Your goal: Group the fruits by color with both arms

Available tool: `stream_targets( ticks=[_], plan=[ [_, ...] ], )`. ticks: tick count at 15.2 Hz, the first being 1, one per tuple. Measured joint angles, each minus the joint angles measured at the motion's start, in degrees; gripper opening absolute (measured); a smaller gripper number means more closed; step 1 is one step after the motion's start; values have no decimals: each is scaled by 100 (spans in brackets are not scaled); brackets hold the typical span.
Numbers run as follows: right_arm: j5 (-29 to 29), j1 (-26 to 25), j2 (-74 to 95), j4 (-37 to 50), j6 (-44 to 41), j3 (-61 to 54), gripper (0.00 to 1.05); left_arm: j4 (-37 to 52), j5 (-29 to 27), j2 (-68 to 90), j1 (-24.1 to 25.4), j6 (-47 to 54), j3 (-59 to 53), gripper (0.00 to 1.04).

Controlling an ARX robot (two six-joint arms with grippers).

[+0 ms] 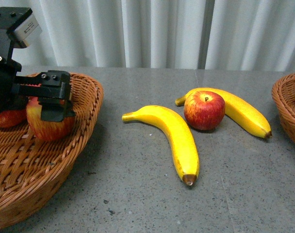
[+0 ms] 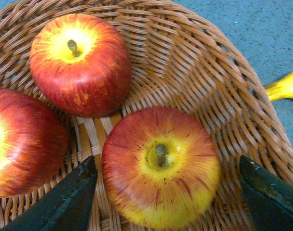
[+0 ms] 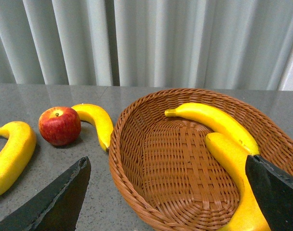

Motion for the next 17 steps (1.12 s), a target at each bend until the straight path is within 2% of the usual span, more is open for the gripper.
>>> stream_targets(
  ticks=[1, 5, 6, 11, 17],
  plan=[
    [0, 0, 0, 0, 0, 0, 98, 13, -37, -26, -39, 81, 0, 99],
    [0, 0, 0, 0, 0, 0, 98, -223, -59, -417, -256, 247, 120, 98],
    [0, 0, 0, 0, 0, 0, 98, -164, 55, -391, -568, 597, 1069, 98],
    [0, 0, 0, 0, -2, 0, 98, 157, 651, 1211, -1394, 1003, 1825, 98],
    [0, 0, -2, 0, 0, 0, 98, 271, 992, 1781, -1768, 1421, 2247, 98]
  ],
)
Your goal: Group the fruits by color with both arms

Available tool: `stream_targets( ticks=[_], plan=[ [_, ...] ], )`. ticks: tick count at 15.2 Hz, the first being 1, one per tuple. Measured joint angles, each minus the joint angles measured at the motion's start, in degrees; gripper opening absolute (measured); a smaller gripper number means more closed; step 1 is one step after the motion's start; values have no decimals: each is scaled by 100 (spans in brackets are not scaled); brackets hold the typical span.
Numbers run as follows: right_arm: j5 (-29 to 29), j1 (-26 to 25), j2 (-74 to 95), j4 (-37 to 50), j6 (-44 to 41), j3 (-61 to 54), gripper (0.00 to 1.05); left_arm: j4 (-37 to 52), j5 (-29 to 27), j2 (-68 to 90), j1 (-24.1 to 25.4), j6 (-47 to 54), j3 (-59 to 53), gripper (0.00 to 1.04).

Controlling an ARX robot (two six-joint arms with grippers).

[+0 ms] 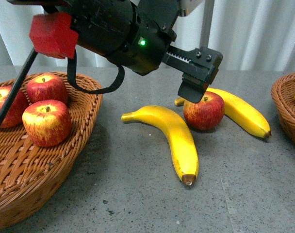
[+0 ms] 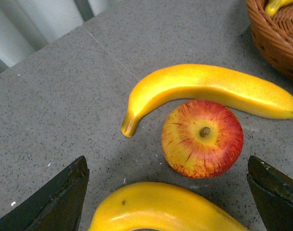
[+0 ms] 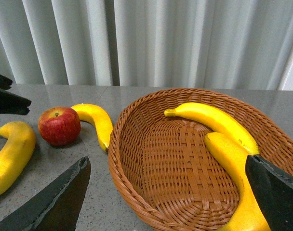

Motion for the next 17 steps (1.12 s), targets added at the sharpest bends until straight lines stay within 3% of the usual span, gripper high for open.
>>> stream_targets(
  ticks=[5, 17],
  plan=[
    [0, 0, 2, 0, 0, 0, 98, 111, 522, 455, -37, 407, 175, 98],
    [0, 0, 2, 0, 0, 0, 98, 164, 778, 1451, -98, 468, 820, 98]
  ],
)
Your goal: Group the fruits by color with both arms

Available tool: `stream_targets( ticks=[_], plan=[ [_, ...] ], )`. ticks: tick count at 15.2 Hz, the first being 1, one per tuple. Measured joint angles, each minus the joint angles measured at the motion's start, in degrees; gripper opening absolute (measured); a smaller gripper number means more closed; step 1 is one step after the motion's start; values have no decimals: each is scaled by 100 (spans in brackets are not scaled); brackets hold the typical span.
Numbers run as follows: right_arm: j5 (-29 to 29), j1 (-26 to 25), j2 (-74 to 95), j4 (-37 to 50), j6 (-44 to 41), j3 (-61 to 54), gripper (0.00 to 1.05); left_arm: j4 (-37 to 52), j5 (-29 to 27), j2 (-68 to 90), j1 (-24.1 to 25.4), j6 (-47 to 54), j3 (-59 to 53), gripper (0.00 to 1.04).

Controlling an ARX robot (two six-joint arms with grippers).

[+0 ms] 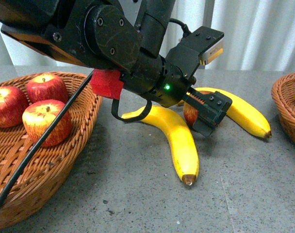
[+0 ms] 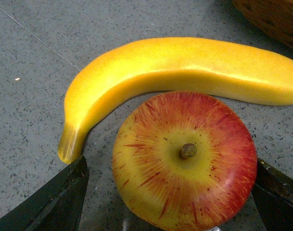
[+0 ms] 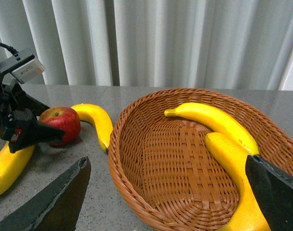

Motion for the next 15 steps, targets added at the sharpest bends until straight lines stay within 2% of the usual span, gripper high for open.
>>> stream_targets(
  ticks=[3, 4, 6, 9, 11, 15],
  plan=[
    [0, 0, 0, 0, 0, 0, 98, -2, 0, 164, 0, -2, 120, 98],
    [0, 0, -2, 0, 0, 0, 98, 33, -7, 197, 2, -4, 160, 92],
    [0, 0, 0, 0, 0, 0, 98, 149, -2, 197, 0, -44, 162, 74],
    [0, 0, 0, 0, 0, 0, 98, 267, -142, 125, -24, -94, 136, 69],
    [0, 0, 0, 0, 0, 0, 98, 372, -592, -284, -61, -264, -4, 69],
    [0, 0, 0, 0, 0, 0, 98, 254, -1956, -1943, -90, -1106, -535, 69]
  ],
)
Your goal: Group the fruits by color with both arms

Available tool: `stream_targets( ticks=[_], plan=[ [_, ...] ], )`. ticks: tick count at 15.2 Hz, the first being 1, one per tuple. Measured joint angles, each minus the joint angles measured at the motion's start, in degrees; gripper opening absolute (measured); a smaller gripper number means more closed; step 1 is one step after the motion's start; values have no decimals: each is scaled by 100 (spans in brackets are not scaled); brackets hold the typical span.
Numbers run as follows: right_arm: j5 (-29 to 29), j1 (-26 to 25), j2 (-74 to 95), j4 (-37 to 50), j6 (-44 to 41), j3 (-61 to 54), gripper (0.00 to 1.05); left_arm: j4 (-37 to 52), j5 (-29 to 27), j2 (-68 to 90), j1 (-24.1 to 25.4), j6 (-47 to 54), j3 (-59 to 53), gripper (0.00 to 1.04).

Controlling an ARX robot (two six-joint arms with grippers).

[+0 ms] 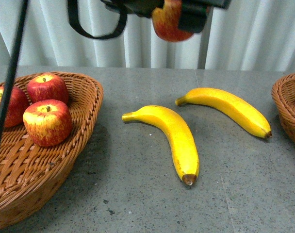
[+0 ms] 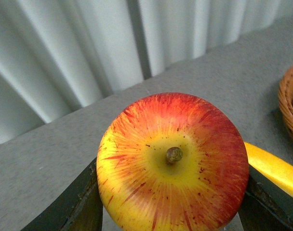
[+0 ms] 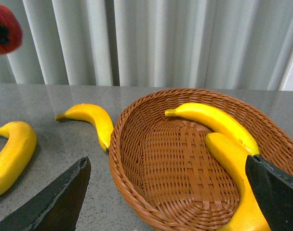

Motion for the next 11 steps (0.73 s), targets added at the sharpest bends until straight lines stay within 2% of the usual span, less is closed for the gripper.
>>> stream_targets(
  ticks=[2, 4, 7, 11],
  plan=[
    [0, 0, 0, 0, 0, 0, 98, -177, -732, -765, 70, -662, -492, 68],
    [0, 0, 0, 0, 0, 0, 98, -463, -1224, -1486, 170, -1132, -1187, 68],
    [0, 0, 0, 0, 0, 0, 98, -702, -1698, -2566, 323, -1558, -2122, 68],
    [2, 0, 0, -2, 0, 0, 98, -721, -2159, -2922, 317, -2009, -3001, 68]
  ],
)
